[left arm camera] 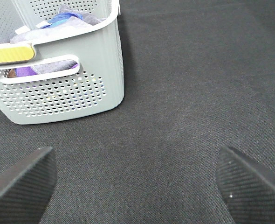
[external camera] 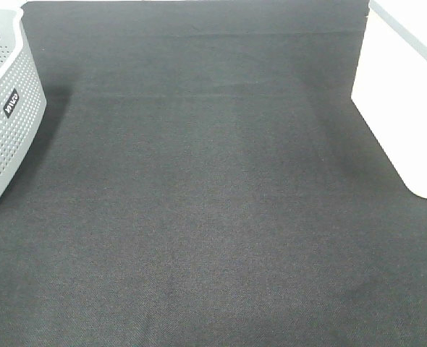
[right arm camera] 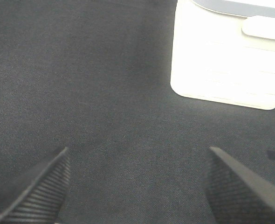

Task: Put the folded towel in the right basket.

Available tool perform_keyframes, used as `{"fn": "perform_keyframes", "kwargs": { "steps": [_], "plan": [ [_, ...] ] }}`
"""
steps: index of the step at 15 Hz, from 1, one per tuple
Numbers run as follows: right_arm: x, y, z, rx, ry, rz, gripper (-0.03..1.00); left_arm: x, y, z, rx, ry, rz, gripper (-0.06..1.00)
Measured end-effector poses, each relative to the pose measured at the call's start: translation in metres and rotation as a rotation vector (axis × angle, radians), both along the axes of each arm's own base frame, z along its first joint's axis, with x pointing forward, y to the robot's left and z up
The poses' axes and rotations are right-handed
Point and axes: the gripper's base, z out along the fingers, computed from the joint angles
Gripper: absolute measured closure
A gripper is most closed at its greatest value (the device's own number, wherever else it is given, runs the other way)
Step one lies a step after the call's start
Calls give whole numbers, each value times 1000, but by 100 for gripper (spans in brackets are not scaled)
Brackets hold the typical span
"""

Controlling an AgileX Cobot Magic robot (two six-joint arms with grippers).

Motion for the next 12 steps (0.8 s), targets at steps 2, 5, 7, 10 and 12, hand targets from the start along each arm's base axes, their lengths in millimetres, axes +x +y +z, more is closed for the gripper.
{"fn": "perform_keyframes", "kwargs": {
  "steps": [2, 5, 7, 10, 12],
  "plan": [
    [0, 0, -1, 0, 2, 0, 23, 0, 0, 0, 0, 0, 0, 6],
    [0, 0, -1, 0, 2, -1, 23, 0, 0, 0, 0, 0, 0, 6],
    [0, 0, -1, 1, 2, -35, 23, 0, 0, 0, 0, 0, 0, 6],
    [1, 1, -1, 1, 2, -86, 23, 0, 0, 0, 0, 0, 0, 6],
    [0, 1, -1, 1, 1, -86, 23, 0, 0, 0, 0, 0, 0, 6]
  ]
}}
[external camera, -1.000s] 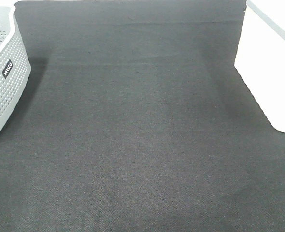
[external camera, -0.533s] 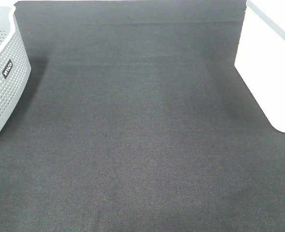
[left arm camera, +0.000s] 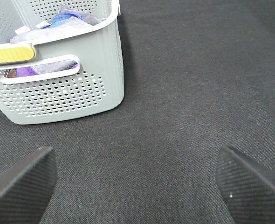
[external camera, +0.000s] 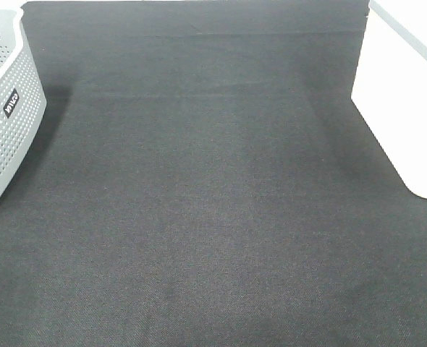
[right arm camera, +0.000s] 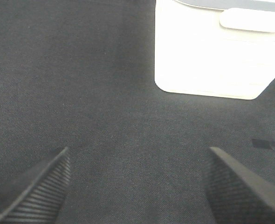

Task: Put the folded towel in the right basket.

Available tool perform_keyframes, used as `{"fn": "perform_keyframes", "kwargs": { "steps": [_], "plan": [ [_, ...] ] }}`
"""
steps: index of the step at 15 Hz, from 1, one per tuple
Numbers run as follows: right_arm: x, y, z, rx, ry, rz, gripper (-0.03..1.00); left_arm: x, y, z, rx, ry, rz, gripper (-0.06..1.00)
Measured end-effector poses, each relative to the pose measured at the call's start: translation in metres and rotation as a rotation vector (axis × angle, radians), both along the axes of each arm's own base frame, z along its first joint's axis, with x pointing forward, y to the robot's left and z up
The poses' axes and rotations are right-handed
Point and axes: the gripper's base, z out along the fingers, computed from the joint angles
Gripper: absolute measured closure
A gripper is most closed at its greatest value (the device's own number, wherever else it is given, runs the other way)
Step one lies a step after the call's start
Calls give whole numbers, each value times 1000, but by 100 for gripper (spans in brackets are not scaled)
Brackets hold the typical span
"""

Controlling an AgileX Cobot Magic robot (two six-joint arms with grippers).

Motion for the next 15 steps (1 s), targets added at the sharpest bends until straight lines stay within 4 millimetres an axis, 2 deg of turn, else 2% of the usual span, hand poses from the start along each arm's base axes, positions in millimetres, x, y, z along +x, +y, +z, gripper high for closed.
{"fn": "perform_keyframes", "kwargs": {
  "steps": [15],
  "plan": [
    [0, 0, 0, 0, 0, 0, 23, 0, 0, 0, 0, 0, 0, 6]
  ]
}}
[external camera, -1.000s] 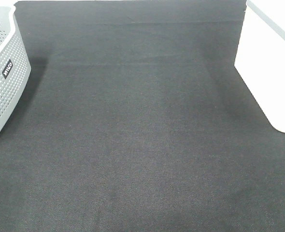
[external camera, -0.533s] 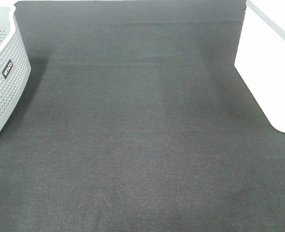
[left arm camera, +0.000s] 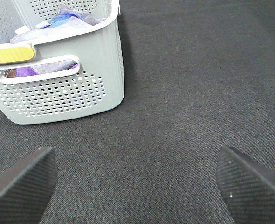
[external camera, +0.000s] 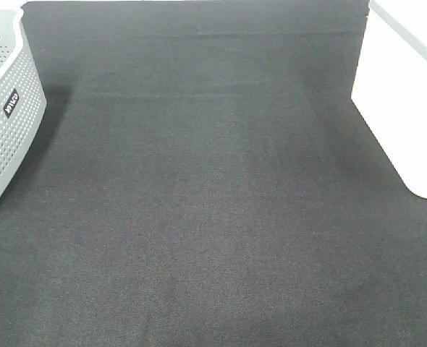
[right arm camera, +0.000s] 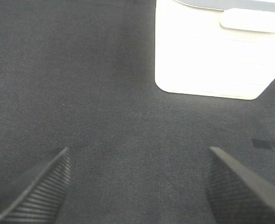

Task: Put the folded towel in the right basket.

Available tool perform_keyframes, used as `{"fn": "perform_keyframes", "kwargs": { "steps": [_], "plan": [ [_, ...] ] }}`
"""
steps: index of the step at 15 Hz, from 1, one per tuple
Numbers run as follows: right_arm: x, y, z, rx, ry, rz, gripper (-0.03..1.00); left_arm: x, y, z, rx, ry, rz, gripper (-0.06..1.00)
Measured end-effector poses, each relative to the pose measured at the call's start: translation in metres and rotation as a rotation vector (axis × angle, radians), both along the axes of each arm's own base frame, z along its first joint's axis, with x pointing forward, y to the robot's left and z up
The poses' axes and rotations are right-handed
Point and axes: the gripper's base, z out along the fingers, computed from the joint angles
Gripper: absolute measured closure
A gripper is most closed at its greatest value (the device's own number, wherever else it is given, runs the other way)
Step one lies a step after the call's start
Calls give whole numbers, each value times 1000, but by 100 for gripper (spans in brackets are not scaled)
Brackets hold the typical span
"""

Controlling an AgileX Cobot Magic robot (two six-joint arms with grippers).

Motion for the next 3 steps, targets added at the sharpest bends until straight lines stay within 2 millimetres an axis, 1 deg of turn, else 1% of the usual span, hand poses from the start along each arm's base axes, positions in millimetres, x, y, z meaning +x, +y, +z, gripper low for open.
{"fn": "perform_keyframes", "kwargs": {
  "steps": [3],
  "plan": [
    [0, 0, 0, 0, 0, 0, 23, 0, 0, 0, 0, 0, 0, 6]
  ]
}}
